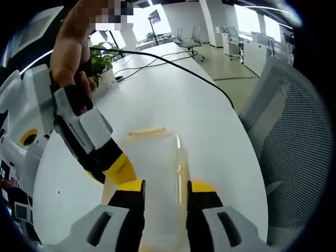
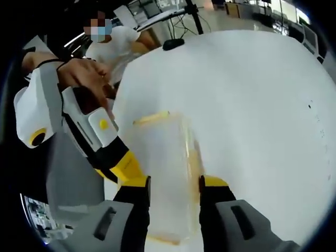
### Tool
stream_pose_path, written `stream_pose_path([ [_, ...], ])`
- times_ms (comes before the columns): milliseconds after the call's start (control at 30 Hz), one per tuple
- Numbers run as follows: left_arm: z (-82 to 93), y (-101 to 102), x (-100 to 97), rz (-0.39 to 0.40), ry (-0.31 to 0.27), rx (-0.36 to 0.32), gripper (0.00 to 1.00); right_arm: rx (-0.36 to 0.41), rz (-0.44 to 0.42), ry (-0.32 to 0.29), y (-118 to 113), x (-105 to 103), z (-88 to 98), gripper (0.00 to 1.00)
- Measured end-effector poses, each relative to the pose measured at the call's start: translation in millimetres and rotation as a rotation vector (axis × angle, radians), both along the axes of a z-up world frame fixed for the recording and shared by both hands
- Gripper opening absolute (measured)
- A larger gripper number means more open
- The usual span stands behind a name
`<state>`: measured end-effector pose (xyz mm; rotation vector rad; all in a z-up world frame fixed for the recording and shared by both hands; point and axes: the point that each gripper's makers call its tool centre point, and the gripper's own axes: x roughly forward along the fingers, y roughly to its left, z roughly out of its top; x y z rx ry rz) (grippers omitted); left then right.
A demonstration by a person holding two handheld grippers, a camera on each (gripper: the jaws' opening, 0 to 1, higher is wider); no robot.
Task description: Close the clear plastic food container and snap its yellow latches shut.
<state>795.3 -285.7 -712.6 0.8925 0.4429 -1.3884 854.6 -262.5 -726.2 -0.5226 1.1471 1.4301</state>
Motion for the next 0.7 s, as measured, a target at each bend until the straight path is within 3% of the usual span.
stream_pose_path([
  [400, 1.6, 0.3, -1.0, -0.017, -0.013, -0.014, 0.25, 0.041, -0.026, -0.062, -1.0, -0.1, 6.2, 0.35],
  [600, 3.0, 0.2, -1.7, -0.008, 0.002, -0.024, 0.25, 0.047, -0.054, -0.093, -1.5, 0.7, 8.1, 0.36],
  [700, 3.1, 0.5, -1.6, 0.011, 0.018, -0.029, 0.26, 0.052, -0.075, -0.136, -3.1, 4.8, 8.7, 0.40],
])
